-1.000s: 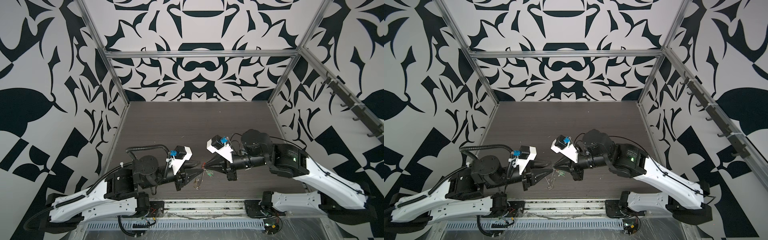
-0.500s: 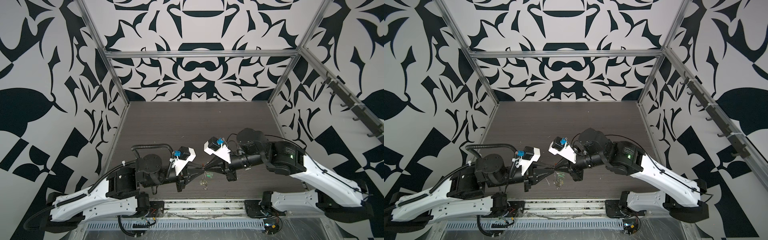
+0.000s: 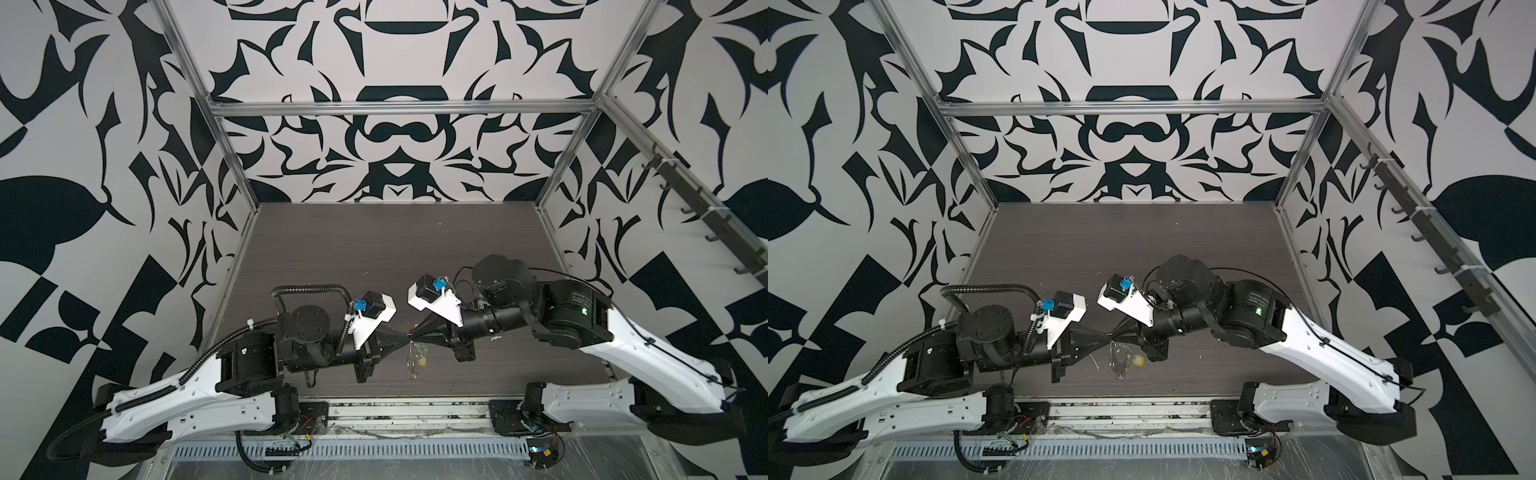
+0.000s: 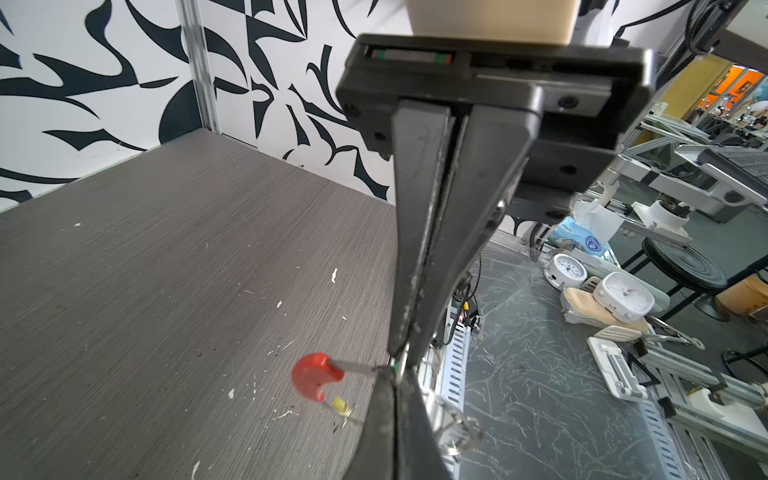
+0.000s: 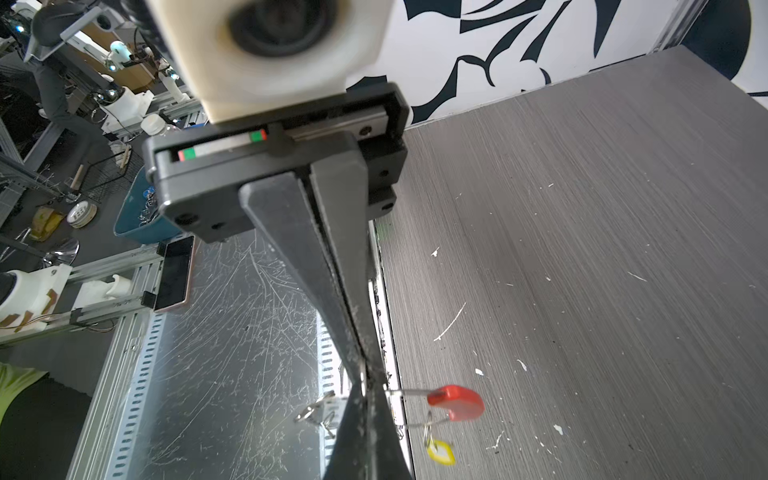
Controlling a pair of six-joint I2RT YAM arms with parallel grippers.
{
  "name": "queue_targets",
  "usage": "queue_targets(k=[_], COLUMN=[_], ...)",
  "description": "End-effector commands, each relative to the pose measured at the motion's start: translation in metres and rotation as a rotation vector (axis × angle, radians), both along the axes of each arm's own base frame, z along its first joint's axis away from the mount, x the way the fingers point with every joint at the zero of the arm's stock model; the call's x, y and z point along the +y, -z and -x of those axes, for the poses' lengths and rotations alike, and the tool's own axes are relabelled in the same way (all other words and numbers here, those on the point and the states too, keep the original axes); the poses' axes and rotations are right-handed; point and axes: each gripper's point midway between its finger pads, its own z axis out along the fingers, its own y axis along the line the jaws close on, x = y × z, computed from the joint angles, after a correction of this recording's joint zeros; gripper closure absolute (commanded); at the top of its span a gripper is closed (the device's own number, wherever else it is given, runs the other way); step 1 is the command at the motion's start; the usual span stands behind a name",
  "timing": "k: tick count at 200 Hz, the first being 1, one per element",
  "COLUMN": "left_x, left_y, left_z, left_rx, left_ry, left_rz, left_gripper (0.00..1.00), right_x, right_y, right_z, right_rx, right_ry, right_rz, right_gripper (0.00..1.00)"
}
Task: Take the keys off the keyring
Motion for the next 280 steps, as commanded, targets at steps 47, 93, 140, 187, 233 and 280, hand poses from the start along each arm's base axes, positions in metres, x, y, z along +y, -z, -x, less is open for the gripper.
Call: queue_targets(k=[47, 93, 140, 187, 233, 280], left_x=[0.014, 0.026, 0.025, 0.025, 0.024, 0.027], left_y=[-0.024, -0.039, -0.042, -0.042, -0.042, -0.044], left_z=[-0.027, -0.031, -0.027, -0.026, -0.026, -0.030], left_rx=[-0.039, -0.060, -0.062, -0.061, -0.061, -0.057], left_ry=[-0.172, -0.212, -0.187, -0.183, -0.179, -0.211], left_rz=[0.163, 0.309, 0.347, 0.359, 0.364, 0.399], left_gripper=[1.00, 1.00, 1.00, 1.00, 1.00, 1.00], right_x=[-0.015, -0.012, -0.002, 0.004, 0.002, 0.009], right_y=[-0.053, -0.029, -0.020, -0.025, -0.029, -0.027], right_z=[-0.019, -0.018, -0.027, -0.027, -0.026, -0.024], right_rx=[-0.138, -0.119, -0.134, -0.133, -0.130, -0.103], right_ry=[0.162, 0.164, 0.189, 0.174, 0.178, 0.154], right_rz=[-0.302, -0.374, -0.394, -0.411, -0.423, -0.419], right_gripper=[0.58, 0.44, 0.43, 0.49, 0.64, 1.00])
